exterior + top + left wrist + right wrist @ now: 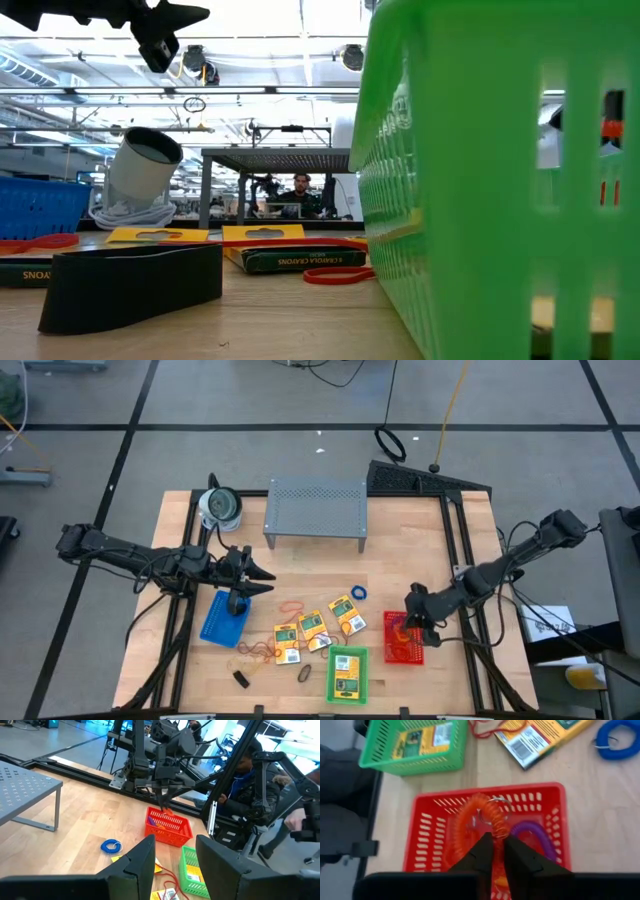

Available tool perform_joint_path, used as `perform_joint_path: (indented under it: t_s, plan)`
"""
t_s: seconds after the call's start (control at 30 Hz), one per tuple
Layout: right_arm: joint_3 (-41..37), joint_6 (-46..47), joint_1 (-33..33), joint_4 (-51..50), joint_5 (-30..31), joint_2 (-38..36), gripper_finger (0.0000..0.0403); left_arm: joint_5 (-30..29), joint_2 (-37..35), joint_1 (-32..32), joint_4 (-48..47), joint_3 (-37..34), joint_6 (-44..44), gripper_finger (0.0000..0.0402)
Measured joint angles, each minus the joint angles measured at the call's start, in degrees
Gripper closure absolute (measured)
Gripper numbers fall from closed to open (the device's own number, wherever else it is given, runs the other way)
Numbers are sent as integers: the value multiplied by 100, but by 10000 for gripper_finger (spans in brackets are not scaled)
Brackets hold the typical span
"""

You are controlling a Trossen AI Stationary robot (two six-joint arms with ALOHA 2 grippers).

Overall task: Pick & Place Office Desk Supplies
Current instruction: Put the orange spring keychain into the red bin, then put the blue spring keychain into the red bin

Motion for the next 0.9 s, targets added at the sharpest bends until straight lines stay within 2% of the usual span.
perform_joint_path:
  t_s: [0.23,0.5,0.7,0.9]
  plan:
    - [-117,-35,34,286,1,-2,308,2,1,-4,-1,0,-24,250]
    - [-117,-174,30,479,14,-2,280,4,-1,-2,-1,0,-24,250]
    - [-117,-819,30,1902,271,-2,283,5,1,-2,-1,0,-25,250]
    - [-117,-1842,28,3350,343,90,285,21,-1,0,-1,0,-64,250]
